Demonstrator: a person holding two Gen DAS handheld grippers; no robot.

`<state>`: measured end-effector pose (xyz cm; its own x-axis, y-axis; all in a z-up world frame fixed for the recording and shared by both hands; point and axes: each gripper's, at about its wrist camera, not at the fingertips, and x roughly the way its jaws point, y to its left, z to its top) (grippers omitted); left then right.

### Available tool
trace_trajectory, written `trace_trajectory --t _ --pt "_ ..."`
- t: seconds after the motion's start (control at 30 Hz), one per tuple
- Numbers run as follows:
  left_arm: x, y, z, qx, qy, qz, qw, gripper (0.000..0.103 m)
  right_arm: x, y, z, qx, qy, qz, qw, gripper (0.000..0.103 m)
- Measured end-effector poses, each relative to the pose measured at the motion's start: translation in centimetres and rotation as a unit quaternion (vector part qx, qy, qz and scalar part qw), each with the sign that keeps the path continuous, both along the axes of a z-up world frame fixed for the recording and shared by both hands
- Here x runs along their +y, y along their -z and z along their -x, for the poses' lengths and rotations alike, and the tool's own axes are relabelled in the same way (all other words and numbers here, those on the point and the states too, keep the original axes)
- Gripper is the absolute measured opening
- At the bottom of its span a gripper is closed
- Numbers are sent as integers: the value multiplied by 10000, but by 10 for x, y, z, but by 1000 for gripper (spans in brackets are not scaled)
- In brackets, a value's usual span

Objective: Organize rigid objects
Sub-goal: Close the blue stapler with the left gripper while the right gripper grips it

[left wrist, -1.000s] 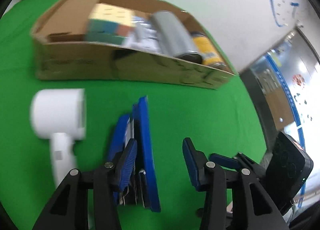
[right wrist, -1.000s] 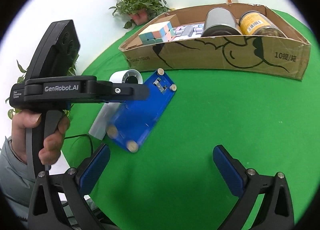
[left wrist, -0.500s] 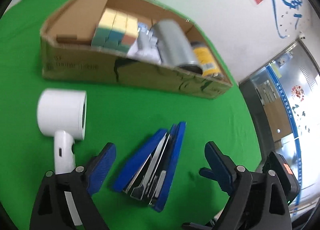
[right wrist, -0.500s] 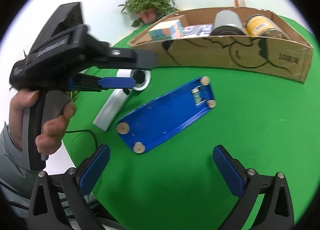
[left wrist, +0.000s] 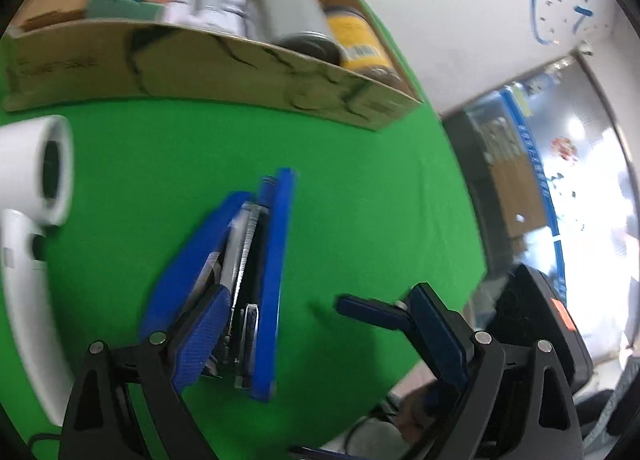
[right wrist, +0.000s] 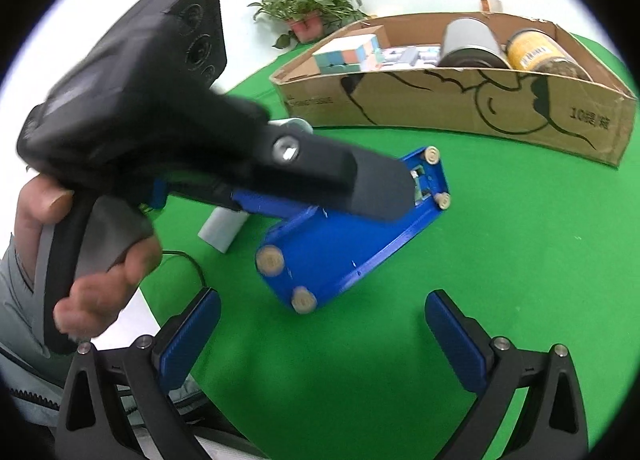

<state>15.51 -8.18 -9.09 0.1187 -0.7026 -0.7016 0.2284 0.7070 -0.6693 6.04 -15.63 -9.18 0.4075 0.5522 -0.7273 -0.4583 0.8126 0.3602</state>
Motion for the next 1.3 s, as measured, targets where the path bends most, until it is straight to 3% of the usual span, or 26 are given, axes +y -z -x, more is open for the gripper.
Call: trace_trajectory --t 0.13,0.27,0.4,0.5,0.63,0.77,0.83,0.9,1.0,1.03,1.2,1.3 --pt "1 -4 1 33 -41 414 9991 90 -7 -5 4 -74 57 92 9999 102" --pt "23 -15 -3 -357 -520 -31 9980 92 -6 -7 7 -198 91 199 9996 102" --pt "24 9 -7 136 -648 -398 9970 92 3 -4 8 -187 26 184 9997 102" --pt "14 23 -6 484 -428 -29 9979 92 9 -3 9 -251 -69 285 9993 102" --pt "1 32 -1 676 -220 141 9974 93 17 -2 10 -377 -72 547 9978 102" --pt "-8 40 1 967 -168 658 9930 93 17 2 9 -434 47 804 9958 102" --pt "-10 40 2 973 -123 729 9925 93 17 3 9 -522 144 975 9938 101" --pt "-4 42 3 948 -139 728 9927 92 17 4 7 -608 243 1161 9911 93" --pt "-9 45 2 955 -211 665 9930 87 15 8 3 -667 354 1471 9862 61" --pt "-9 45 2 979 -221 734 9922 87 14 9 1 -609 329 1484 9865 55" --pt "-4 41 1 796 -328 682 9939 87 7 8 2 -553 401 1274 9895 54" --pt "1 36 1 725 -370 671 9944 87 -9 12 -10 -66 675 368 9970 53"
